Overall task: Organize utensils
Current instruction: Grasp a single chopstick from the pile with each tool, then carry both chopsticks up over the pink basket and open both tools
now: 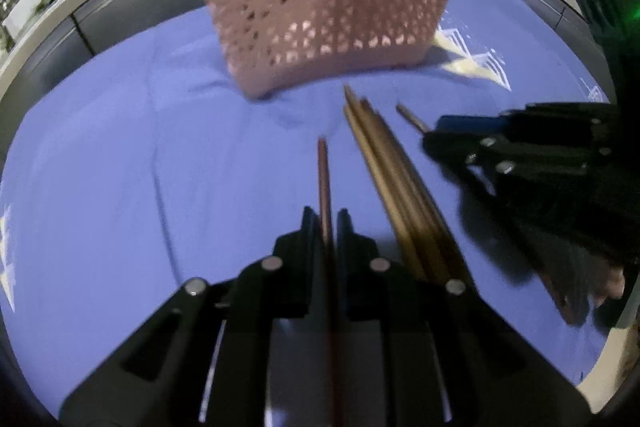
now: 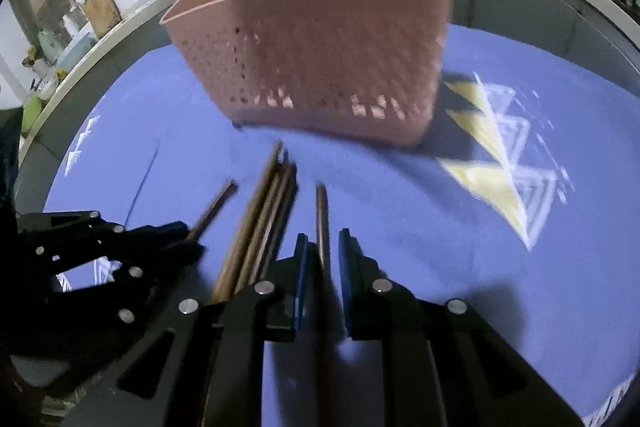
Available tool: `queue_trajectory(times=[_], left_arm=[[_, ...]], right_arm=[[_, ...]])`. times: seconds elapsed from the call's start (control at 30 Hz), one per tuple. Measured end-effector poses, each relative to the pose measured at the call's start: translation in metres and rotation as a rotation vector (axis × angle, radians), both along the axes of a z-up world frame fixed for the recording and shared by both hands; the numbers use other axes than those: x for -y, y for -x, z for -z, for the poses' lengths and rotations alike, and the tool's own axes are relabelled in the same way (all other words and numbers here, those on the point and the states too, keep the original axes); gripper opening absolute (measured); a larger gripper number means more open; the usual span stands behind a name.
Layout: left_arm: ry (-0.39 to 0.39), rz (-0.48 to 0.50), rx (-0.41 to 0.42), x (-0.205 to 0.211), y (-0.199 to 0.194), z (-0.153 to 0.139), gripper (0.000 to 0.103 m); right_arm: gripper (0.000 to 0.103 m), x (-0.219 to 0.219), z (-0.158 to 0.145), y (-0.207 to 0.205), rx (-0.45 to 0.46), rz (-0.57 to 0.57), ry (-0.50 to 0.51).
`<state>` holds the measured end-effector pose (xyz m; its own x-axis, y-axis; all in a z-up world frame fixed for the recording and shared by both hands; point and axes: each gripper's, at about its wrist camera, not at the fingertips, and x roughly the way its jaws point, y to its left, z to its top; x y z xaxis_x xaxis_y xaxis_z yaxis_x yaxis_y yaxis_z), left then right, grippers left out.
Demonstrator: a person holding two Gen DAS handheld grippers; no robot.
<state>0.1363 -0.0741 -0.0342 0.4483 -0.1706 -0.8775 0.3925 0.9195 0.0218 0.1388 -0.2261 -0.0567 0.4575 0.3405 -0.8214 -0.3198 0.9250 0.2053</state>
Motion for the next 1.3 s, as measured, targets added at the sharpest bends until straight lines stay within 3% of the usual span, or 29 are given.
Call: queue_trajectory(times=[0.03, 0.1, 0.17, 0.37, 0.5, 0.57, 0.77, 0.87, 0.97, 1.17, 1.3], left_arm=[[-0.002, 0.005, 0.005, 0.002, -0.002, -0.001, 0.007], [-0.003, 0.006, 0.006, 0.003, -0.004, -0.003, 0.005], [0.01, 0.003, 0.045, -0.003, 0.002, -0.013, 0.005], [0.207, -0.005, 0.238, -0.042, 0.047, -0.089, 0.005], [0.271, -0.019, 0.353, -0.063, 0.078, -0.127, 0.005], [0.303, -0.025, 0.386, -0.073, 0.09, -0.137, 0.005], [0.31, -0.041, 0.435, -0.081, 0.109, -0.137, 0.005], [0.291, -0.045, 0.392, -0.076, 0.102, -0.13, 0.005], [0.303, -0.054, 0.402, -0.076, 0.093, -0.144, 0.005], [0.377, -0.043, 0.522, -0.069, 0.066, -0.218, 0.005], [0.391, -0.074, 0.678, -0.055, 0.041, -0.265, 0.005]], right_arm=[[0.007, -0.004, 0.0, -0.004, 0.01, -0.014, 0.018], [0.005, -0.006, -0.001, -0.005, 0.018, -0.028, 0.041], [0.005, 0.0, -0.009, 0.0, 0.033, -0.021, -0.002], [0.005, 0.029, -0.085, 0.06, 0.333, -0.003, -0.181], [0.005, 0.045, -0.127, 0.104, 0.563, 0.031, -0.25], [0.005, 0.048, -0.136, 0.114, 0.628, 0.047, -0.248], [0.005, 0.045, -0.134, 0.125, 0.695, 0.085, -0.214], [0.005, 0.044, -0.138, 0.117, 0.672, 0.082, -0.21], [0.005, 0.038, -0.147, 0.109, 0.666, 0.064, -0.231], [0.005, 0.035, -0.205, 0.077, 0.734, 0.09, -0.338], [0.005, 0.037, -0.238, 0.057, 0.845, 0.184, -0.402]])
